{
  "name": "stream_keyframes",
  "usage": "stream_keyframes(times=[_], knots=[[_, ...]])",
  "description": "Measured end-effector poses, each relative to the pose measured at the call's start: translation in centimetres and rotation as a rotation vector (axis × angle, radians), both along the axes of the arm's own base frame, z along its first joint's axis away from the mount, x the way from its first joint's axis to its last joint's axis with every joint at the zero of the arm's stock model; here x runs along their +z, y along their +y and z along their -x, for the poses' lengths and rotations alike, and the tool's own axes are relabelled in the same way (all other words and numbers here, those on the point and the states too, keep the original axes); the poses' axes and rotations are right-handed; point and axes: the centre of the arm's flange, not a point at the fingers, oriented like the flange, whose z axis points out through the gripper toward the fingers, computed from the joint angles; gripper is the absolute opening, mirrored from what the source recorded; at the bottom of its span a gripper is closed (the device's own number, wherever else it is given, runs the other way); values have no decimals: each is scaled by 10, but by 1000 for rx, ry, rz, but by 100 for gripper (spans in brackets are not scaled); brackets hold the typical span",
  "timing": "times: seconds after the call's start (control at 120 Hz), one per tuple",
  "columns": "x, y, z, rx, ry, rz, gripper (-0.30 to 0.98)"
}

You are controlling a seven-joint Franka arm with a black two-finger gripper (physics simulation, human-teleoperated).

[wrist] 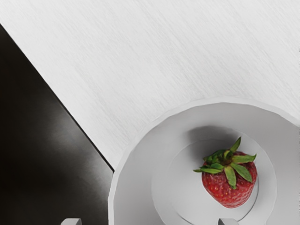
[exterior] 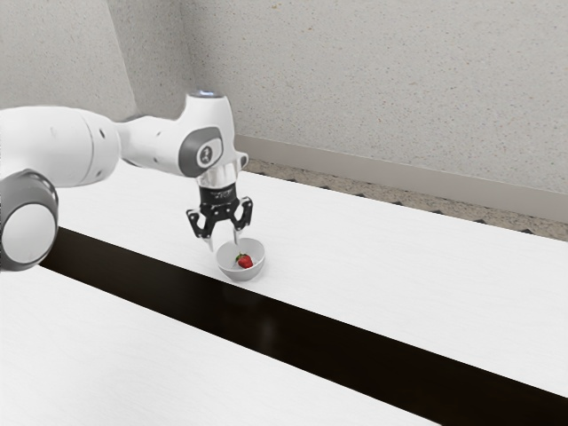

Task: Take strawberry from the bowl

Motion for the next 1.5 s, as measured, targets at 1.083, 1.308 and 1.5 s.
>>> stream_keyframes(times=[1.083, 1.308, 1.5], knots=[[-68, -16, -26, 29, -38, 20, 32], [-73, -16, -27, 21, -42, 26, 30], [-73, -15, -28, 17, -51, 28, 23]])
